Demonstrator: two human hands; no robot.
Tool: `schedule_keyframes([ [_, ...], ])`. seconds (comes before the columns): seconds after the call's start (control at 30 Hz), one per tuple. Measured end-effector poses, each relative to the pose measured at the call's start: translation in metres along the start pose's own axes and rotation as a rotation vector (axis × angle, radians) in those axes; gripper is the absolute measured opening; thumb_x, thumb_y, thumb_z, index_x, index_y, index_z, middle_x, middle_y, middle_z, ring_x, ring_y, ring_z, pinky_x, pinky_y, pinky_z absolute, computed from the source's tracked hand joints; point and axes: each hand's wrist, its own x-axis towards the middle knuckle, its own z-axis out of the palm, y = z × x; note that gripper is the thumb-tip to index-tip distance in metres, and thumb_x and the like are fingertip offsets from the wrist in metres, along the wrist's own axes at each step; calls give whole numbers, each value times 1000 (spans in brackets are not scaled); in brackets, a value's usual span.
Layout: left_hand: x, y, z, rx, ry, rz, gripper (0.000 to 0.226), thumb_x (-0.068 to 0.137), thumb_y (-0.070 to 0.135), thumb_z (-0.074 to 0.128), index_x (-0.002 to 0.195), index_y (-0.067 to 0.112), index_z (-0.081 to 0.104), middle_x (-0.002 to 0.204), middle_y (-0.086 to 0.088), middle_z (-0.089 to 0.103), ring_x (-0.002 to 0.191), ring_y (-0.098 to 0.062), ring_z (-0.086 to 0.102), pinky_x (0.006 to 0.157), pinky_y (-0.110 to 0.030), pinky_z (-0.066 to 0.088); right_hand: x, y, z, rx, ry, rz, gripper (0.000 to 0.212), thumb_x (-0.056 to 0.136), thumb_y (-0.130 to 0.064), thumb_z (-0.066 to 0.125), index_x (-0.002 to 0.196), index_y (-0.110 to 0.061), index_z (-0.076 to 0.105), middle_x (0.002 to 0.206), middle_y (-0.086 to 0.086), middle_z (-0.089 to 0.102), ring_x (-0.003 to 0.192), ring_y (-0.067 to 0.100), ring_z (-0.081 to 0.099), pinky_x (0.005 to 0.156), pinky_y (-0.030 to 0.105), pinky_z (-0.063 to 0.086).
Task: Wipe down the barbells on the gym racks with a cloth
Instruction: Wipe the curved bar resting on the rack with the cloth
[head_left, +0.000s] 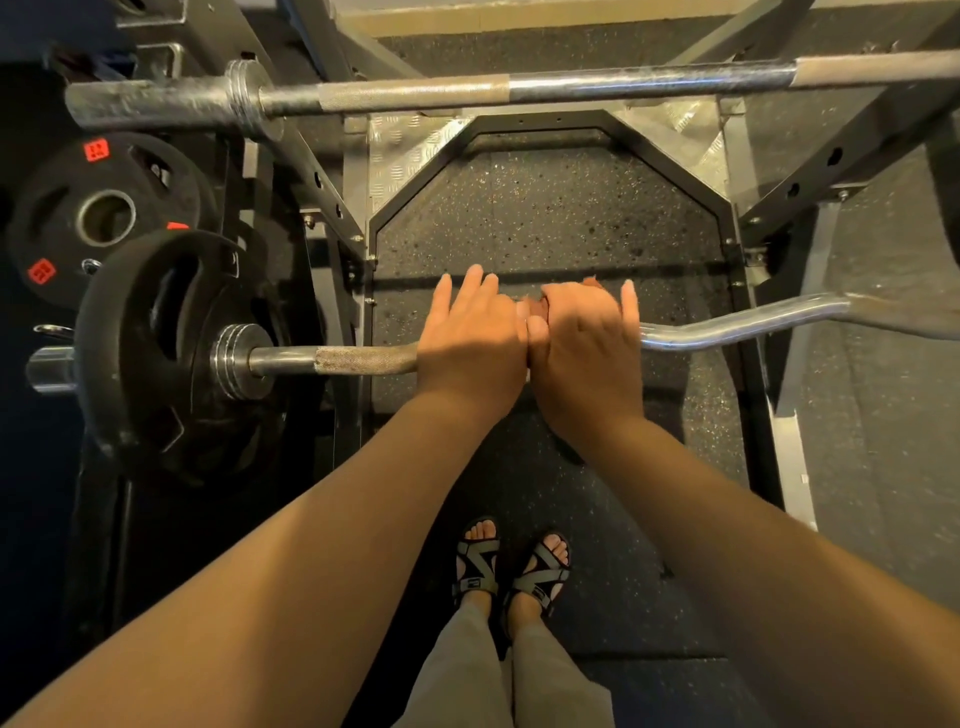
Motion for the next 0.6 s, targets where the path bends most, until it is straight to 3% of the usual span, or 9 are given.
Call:
schedule_keyframes([
  [0.07,-1,0,2,-14,25,-6,53,103,28,22,135,4,56,155,-17,44,152,-32,25,125,-50,17,0,13,-5,10,-33,-136,34,109,-36,31,108,-15,58,97,2,58,96,28,56,120,56,25],
  [0.13,-6,-2,7,-4,122,2,64,103,28,9,129,0,60,148,-21,51,148,-35,35,123,-52,24,-3,30,-12,29,-38,-151,34,111,-42,31,103,-21,56,94,0,56,92,23,54,122,56,22],
  [0.27,-10,0,14,39,228,32,72,106,22,-2,122,-1,63,143,-24,56,144,-37,41,121,-50,23,-9,24,-15,84,46,164,38,111,-41,29,88,-21,52,89,-1,53,95,24,54,123,59,18],
  [0.33,-9,1,16,27,264,17,64,107,20,6,121,-1,64,141,-23,57,143,-37,42,121,-50,25,-13,11,-6,95,62,178,32,109,-35,33,94,-18,56,95,2,54,104,27,54,125,60,13],
  [0.4,-10,0,19,-2,309,1,57,108,19,14,120,-2,65,139,-22,59,141,-35,45,121,-50,30,-16,9,0,67,66,31,29,109,-30,36,109,-12,59,106,9,56,115,32,53,126,59,10],
  [0.5,-14,-3,22,-35,354,41,57,109,20,13,119,-2,65,138,-22,60,140,-35,48,120,-51,32,-12,26,-10,32,-12,-99,30,111,-38,32,98,-19,52,92,0,52,91,22,51,124,58,17],
  [0.6,-14,-5,25,-17,330,55,43,110,13,23,116,1,65,135,-22,62,137,-36,51,118,-50,37,-15,35,-17,26,24,115,43,112,-43,21,92,-21,53,90,-3,53,92,20,53,125,57,13],
])
